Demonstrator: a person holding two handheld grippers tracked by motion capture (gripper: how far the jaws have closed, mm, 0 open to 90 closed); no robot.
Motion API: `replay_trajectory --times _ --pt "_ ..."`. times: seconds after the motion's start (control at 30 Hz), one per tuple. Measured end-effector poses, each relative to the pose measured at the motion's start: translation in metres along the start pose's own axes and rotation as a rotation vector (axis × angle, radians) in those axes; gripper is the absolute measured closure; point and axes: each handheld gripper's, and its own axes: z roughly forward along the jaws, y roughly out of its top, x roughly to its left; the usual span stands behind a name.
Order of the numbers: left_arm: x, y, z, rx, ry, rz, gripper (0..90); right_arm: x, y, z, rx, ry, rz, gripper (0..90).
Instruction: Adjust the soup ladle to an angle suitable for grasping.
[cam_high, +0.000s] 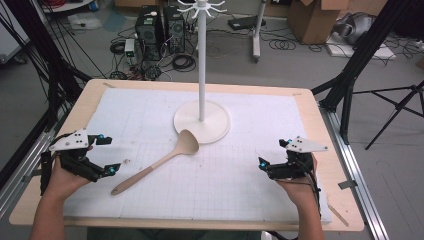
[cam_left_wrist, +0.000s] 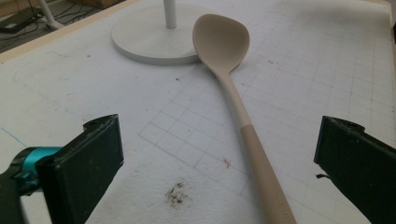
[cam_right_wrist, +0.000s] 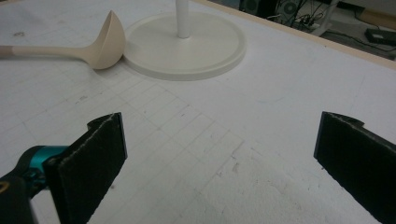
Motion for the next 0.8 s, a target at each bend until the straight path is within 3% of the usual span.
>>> replay_trajectory --times 0.53,0.8 --pt "-0.007 0.005 0.01 0.005 -0.012 0.005 1.7 0.001 0.0 0.0 0.009 -0.003 0.001 1.0" --pt "-0.012 0.009 0.024 0.03 -0.032 0.015 1.7 0.001 0.0 0.001 0.017 0.0 0.002 1.0"
